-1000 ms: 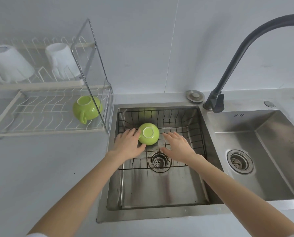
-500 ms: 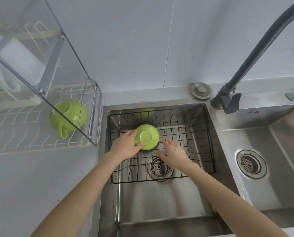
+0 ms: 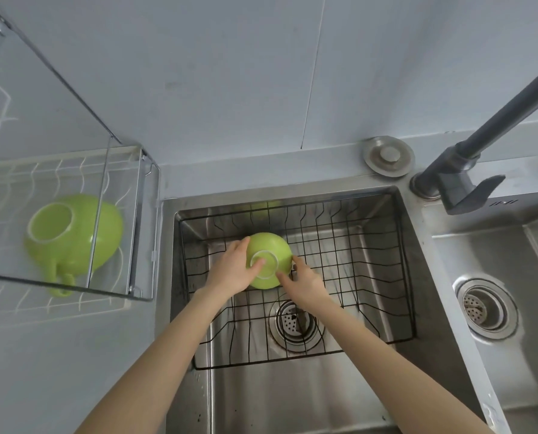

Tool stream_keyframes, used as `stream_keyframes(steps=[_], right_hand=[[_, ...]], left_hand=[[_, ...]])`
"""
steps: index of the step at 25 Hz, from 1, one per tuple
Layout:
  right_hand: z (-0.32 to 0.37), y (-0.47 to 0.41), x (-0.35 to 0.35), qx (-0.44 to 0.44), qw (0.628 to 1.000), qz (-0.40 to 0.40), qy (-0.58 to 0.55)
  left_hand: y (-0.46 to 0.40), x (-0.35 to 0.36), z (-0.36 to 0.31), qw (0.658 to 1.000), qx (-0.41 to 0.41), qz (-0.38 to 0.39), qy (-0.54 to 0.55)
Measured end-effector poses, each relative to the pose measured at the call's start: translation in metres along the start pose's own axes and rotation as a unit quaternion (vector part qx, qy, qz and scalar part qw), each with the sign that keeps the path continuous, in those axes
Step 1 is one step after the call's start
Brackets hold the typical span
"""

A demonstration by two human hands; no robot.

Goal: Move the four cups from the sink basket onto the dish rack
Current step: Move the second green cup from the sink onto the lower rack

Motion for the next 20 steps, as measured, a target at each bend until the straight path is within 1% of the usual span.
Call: stream_keyframes(steps=[4,9,13,20], right_hand=[[-0.001,-0.007,0.002,0.012,0.999,-0.008,-0.029],[-0.001,-0.004,-0.003,0.017,0.997,-0.029,-0.076],[-0.001,0.003,-0.007,0.012,0.996,-0.03,-0.081],[0.004,0.038,-0.02,-0.018,0.994,-0.049,-0.094]], left_hand=[[-0.006,0.001,0.001,0.999,0.008,-0.003,0.033],[-0.008,-0.002,0.005,0.992,0.009,-0.003,0.129],[-0.001,0.002,0.01,0.983,-0.007,-0.019,0.18],[0.031,0.001,0.007,0.971,0.005,-0.042,0.235]])
Point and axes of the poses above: each hand's wrist, its own y-axis away from the middle knuckle, its own x-axis out of the palm, z = x × y, the point moved 10 cm from there along -y, towards the middle knuckle, and after that the axes turned 8 degrees about z, right-handed, at the moved point
